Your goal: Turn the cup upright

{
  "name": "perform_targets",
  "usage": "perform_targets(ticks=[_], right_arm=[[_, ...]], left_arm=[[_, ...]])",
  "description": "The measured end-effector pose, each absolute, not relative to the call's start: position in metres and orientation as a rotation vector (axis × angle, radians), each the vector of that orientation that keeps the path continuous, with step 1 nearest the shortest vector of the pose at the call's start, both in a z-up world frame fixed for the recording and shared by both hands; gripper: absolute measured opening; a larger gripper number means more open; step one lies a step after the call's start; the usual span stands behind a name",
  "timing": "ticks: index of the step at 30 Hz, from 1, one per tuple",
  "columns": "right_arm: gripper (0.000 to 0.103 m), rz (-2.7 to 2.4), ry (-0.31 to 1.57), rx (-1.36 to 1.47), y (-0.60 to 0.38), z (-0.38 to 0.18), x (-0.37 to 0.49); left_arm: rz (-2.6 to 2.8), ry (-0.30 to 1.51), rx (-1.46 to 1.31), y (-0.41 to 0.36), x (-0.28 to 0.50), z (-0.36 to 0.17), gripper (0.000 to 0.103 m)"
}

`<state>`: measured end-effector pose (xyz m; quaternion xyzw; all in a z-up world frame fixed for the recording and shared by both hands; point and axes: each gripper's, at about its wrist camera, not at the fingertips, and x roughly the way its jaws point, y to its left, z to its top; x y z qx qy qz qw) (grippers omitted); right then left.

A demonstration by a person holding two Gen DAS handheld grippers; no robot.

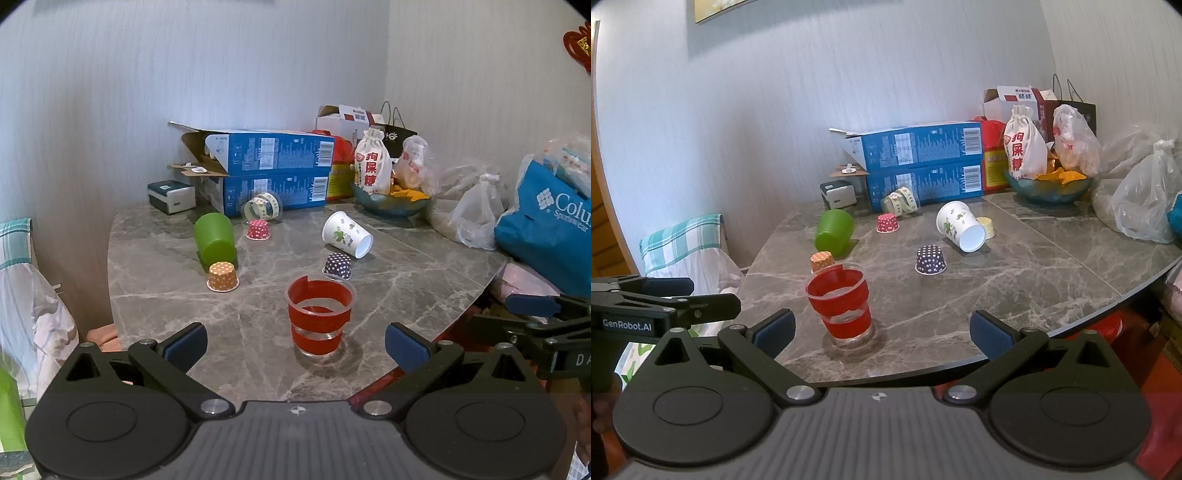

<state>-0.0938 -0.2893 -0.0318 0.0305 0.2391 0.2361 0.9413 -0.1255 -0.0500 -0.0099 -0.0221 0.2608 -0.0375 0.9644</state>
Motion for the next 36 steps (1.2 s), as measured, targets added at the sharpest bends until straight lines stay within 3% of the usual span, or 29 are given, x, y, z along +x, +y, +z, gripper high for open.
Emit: perform_targets(ticks=[36], right_arm=[[0.102,0.479,0.502,0.068,-0.2874,-0.0361,-0.0938]], left_arm=[[-0.079,0.499,-0.026,-0.0528,-0.1266,-0.0138,0.103]])
